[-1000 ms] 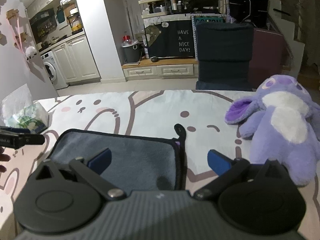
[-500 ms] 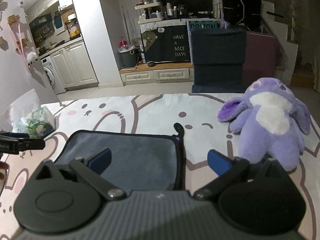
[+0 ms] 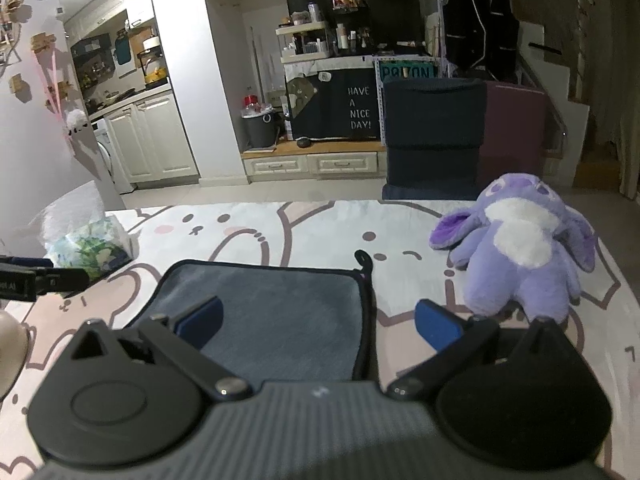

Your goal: Fold towel

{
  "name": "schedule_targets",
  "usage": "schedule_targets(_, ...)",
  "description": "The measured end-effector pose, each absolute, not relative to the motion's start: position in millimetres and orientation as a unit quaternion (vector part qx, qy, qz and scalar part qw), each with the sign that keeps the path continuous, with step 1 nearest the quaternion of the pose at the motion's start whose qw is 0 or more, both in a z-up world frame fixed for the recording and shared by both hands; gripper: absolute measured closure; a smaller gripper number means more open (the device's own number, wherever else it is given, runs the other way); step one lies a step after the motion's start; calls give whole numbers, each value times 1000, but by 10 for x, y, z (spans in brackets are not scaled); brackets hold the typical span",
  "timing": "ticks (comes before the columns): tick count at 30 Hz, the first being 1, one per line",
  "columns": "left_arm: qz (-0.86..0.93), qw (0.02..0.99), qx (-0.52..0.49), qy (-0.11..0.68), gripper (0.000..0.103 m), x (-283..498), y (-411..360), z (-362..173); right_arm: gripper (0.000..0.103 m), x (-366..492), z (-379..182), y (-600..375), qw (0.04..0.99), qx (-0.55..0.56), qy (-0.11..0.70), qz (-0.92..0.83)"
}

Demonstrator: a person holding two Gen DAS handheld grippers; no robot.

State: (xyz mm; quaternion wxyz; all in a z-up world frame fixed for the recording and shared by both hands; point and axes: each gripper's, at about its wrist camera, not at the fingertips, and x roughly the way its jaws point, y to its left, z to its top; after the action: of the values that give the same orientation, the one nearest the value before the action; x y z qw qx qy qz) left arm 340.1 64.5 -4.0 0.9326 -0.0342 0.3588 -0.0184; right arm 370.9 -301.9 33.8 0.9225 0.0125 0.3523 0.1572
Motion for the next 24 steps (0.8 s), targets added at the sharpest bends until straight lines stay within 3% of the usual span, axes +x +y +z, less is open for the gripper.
schedule_targets(24, -20, 950, -15, 312, 0, 2437, 515, 409, 0, 2886, 749, -3079, 932, 15, 318, 174)
